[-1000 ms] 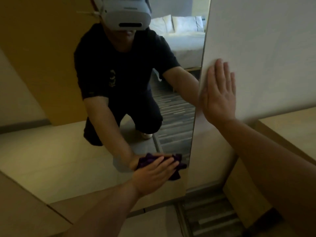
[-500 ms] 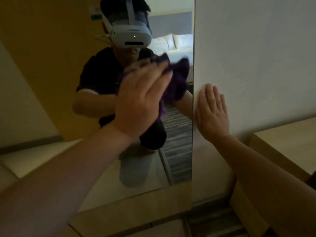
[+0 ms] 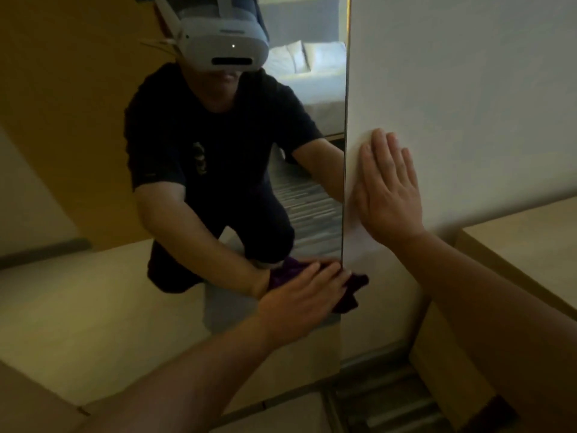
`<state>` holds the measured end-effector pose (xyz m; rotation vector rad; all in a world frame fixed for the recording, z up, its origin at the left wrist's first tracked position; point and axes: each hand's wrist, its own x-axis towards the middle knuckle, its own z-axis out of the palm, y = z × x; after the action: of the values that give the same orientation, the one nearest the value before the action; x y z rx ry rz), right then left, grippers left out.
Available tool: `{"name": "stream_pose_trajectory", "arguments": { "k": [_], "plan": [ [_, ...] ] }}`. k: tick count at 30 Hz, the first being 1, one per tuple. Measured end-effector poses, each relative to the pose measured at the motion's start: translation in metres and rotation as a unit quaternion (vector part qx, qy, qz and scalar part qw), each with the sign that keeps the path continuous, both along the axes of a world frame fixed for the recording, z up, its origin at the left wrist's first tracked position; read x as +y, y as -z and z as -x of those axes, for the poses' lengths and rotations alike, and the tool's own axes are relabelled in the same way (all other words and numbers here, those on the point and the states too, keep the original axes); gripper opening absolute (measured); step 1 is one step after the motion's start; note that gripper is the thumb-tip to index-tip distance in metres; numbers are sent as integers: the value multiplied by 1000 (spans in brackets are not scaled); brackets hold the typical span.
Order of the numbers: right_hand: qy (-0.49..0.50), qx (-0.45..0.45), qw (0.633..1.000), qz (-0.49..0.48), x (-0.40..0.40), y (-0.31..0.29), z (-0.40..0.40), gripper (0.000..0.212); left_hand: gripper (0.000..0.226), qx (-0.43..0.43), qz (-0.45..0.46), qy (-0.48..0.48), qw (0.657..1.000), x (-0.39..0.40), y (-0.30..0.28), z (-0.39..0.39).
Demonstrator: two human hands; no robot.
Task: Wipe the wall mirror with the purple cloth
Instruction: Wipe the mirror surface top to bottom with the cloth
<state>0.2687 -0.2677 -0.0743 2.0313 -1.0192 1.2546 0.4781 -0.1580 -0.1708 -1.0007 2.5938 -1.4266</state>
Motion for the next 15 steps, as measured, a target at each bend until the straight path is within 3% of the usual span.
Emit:
{"name": "stream_pose_trajectory", "arguments": {
  "k": [4,9,12,15],
  "plan": [
    [-4,-4,1000,18,-4,2,-2,54,58,-108,-64,-60,990,8,77,-7],
    [5,-7,1000,14,-3,1,-3,54,46,-159,-194,-107,962,22,113,-20],
    [12,-4,1000,-8,0,-1,-5,55,51,-84,-292,-95,948,34,100,-15],
    [19,10,999,-39,5,-2,-3,57,50,86,-352,-102,926,52,69,-6]
  ]
}}
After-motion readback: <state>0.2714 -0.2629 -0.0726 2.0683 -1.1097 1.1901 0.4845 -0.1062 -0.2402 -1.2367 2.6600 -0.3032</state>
